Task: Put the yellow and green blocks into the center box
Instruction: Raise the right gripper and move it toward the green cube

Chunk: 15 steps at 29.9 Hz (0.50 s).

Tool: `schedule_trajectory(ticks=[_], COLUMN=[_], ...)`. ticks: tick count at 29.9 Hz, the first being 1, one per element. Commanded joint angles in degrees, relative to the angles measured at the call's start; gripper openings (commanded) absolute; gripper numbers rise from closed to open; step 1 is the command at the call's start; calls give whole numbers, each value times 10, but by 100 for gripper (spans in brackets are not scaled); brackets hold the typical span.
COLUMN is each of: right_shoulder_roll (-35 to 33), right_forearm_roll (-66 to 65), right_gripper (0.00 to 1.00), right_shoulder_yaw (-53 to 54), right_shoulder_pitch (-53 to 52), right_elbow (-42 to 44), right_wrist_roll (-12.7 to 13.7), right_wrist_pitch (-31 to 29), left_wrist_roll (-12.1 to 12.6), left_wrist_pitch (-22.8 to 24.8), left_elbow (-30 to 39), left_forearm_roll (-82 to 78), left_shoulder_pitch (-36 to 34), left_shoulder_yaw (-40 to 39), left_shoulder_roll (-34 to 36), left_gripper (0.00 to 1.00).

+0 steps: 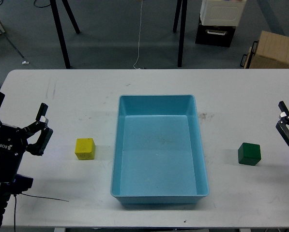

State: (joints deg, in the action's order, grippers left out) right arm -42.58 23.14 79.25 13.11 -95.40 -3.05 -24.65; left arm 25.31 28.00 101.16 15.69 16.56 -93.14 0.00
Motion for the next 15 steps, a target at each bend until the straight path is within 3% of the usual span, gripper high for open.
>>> schedule_trajectory(ticks=[1,3,7,15], right_shoulder_roll=[-166,-211,-219,-126], right_forearm_roll=[-22,-51,-208,-429], right_gripper=[100,100,100,100], right_shoulder_yaw=[-66,-127,-301,-725], right_shoulder_pitch=[-107,-188,-396,-792], right_elbow=[30,58,110,203], right_wrist_roll=[92,121,163,168], right_wrist_pitch=[7,7,7,1], left_wrist_roll=[0,0,0,0], left_wrist_pitch=[0,0,0,-1], left_elbow=[0,0,0,0], left_forearm_roll=[0,0,-1,-1], left_shoulder_pitch=[-7,-11,-11,-10], left_shoulder_yaw=[6,6,6,6], left_shoulder_roll=[0,0,0,0], left_gripper=[100,100,100,100])
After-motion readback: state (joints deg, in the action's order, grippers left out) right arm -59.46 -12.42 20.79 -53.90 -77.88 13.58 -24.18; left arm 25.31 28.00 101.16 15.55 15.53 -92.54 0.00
